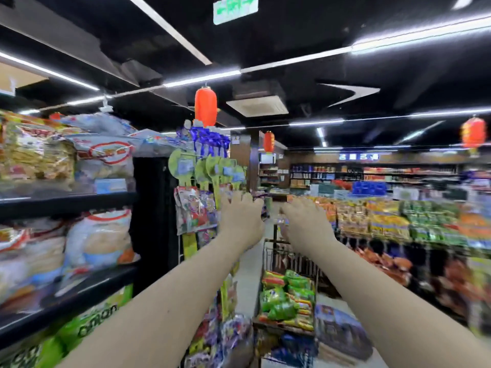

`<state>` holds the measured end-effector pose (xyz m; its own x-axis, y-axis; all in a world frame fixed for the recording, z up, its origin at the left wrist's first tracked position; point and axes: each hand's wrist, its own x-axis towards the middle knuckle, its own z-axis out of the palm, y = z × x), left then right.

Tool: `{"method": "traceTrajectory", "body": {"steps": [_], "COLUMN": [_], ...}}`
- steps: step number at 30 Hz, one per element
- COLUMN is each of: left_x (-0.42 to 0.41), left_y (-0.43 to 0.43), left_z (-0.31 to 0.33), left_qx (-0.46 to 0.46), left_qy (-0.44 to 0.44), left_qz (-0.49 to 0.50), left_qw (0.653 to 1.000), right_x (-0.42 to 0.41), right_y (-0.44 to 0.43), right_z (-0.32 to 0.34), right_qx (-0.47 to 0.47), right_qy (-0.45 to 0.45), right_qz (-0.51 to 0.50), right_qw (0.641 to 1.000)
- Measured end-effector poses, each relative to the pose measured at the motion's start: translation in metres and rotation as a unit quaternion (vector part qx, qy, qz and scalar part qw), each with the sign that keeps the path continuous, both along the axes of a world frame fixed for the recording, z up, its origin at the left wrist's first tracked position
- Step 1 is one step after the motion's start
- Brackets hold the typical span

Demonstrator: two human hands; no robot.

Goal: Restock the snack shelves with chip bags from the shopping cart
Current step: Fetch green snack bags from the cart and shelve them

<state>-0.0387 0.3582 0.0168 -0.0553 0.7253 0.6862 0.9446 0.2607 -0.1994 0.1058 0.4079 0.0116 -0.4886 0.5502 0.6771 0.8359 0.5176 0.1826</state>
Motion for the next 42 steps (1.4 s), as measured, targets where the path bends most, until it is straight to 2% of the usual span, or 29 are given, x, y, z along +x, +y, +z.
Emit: {"method": "traceTrajectory", "body": {"steps": [11,23,28,32,36,42], "left_x": [0.116,0.131,0.142,0.156,0.173,0.179], "left_y": [0.221,0.498,0.594,0.659,0.724,0.825], "left_z": [-0.087,-0.176,-0.242,-0.302,-0.353,-0.408], "left_qx": [-0.028,-0.078,-0.101,-0.159,-0.180,-0.244], "left_qy": [-0.029,-0.065,-0.068,-0.080,-0.117,-0.153], "left_qz": [-0.144,-0.243,-0.259,-0.250,-0.219,-0.135], "left_qw": [0.989,0.965,0.958,0.952,0.952,0.948], "right_x": [0.109,0.118,0.133,0.151,0.160,0.179], "right_y": [0.189,0.427,0.516,0.587,0.655,0.771], "right_z": [-0.087,-0.187,-0.244,-0.300,-0.345,-0.396], "right_qx": [-0.048,-0.117,-0.185,-0.233,-0.198,-0.234], "right_qy": [-0.011,-0.036,-0.025,-0.013,0.002,-0.027], "right_qz": [-0.141,-0.234,-0.262,-0.264,-0.230,-0.118], "right_qw": [0.989,0.965,0.947,0.936,0.953,0.965]}}
